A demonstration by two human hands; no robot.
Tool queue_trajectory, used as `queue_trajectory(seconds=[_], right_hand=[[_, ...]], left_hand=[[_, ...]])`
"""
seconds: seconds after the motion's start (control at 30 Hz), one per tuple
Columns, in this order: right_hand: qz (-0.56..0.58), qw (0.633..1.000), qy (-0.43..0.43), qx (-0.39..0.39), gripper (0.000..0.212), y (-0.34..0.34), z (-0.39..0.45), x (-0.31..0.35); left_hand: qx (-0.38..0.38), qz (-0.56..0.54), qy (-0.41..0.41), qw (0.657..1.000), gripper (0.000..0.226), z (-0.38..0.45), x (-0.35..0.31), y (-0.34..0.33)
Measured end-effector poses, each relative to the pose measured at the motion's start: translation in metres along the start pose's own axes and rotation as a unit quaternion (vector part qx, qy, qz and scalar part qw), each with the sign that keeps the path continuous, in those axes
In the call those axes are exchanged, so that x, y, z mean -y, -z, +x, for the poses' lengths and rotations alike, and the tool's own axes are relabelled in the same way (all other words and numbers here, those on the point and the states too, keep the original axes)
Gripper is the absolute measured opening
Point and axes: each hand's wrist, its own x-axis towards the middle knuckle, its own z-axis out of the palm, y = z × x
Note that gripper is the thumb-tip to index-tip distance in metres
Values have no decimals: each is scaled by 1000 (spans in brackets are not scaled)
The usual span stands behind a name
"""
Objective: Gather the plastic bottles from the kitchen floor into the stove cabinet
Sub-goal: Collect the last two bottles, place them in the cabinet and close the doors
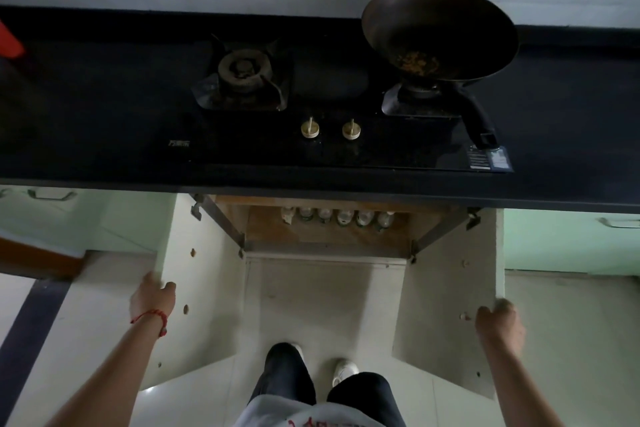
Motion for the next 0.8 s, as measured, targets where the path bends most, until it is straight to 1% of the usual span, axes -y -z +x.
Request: queue_trajectory(seconds=[0.07, 0.17, 0.27, 0.33, 0.4, 0.47, 0.53, 0.67, 0.73, 0.8], right_hand=[[16, 1000, 2, -1, 31, -9, -9, 7], [37, 999, 5, 8, 37, -26, -23, 24], [64, 997, 24, 33, 43, -42, -31, 44], [90, 994, 28, 49, 43, -51, -34, 59], [113, 991, 13, 66, 39, -58, -35, 74], [130, 988, -10, 78, 35, -65, -33, 88], [143, 986, -32, 75, 33, -70, -32, 98], [196, 977, -51, 74, 25, -82, -26, 106], [236, 966, -63, 88, 16, -87, -23, 111], [282, 952, -73, 96, 2, -90, -22, 119]], left_hand=[[-4, 1, 0, 1000, 29, -8, -9, -5], [-10, -19, -13, 1000, 36, -27, -23, -19], [17, -70, -30, 997, 44, -42, -42, -36], [43, -97, -32, 994, 52, -48, -58, -45], [61, -129, -23, 989, 56, -51, -74, -54], [68, -155, -6, 986, 53, -52, -90, -62], [69, -175, 14, 982, 55, -53, -106, -66], [75, -230, 38, 970, 68, -54, -129, -75], [98, -258, 46, 960, 74, -49, -137, -80], [131, -315, 72, 937, 77, -42, -144, -83]])
